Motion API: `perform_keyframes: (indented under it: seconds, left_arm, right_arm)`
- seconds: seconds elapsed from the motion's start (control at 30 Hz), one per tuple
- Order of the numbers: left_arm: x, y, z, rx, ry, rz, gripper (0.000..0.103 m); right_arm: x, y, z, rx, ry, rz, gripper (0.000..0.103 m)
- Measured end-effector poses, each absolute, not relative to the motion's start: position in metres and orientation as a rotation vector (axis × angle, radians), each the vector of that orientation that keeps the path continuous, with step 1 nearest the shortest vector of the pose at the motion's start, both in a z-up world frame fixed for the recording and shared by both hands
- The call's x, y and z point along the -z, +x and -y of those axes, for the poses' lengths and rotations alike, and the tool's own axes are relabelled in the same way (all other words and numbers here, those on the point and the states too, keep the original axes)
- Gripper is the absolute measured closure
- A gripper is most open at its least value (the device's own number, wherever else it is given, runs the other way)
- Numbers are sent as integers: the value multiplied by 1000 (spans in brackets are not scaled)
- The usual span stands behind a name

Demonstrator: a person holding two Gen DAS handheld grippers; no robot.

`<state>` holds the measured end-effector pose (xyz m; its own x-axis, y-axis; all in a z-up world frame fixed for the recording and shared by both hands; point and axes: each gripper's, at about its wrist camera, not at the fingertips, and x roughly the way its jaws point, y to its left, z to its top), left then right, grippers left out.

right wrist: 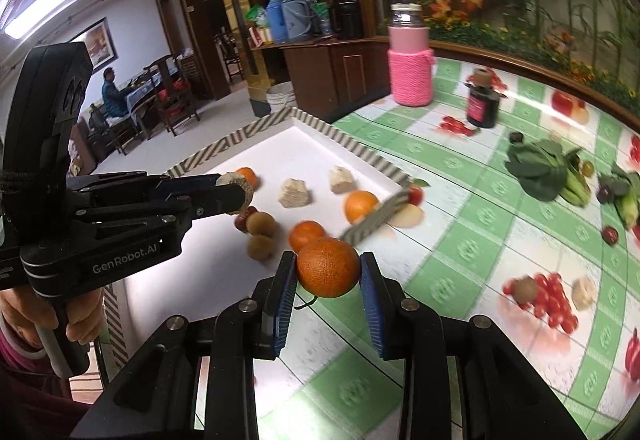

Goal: Organize fruits
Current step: 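Carry the beige cube and the orange over the tray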

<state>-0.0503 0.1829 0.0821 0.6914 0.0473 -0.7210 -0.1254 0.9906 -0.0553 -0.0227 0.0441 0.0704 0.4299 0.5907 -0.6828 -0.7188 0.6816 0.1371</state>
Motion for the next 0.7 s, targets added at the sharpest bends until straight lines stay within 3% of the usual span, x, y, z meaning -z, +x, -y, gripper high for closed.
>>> perform_keyframes:
  seconds: [0.7]
  left_arm:
    - [-59, -46, -240, -191, -146, -858, 85]
  right_arm:
    - [-63, -4, -115, -892, -257, -794, 71]
